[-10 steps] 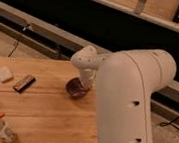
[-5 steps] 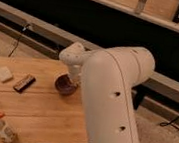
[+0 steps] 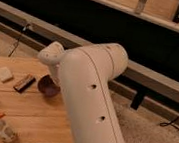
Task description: Drag the ceramic bowl in a circle
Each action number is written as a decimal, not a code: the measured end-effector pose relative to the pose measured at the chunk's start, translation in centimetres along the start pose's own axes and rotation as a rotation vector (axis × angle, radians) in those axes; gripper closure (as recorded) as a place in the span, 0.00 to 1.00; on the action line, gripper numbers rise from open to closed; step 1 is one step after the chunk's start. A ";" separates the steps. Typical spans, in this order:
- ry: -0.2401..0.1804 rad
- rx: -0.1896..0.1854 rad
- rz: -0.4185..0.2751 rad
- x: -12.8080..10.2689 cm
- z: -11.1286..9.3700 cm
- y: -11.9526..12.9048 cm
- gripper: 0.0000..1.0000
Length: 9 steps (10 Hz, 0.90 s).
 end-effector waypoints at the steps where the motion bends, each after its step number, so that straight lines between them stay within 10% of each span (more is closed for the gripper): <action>1: 0.001 -0.007 -0.032 0.5 -0.2 1.2 0.83; 9: 0.025 -0.102 -0.243 13.9 -3.3 3.7 0.83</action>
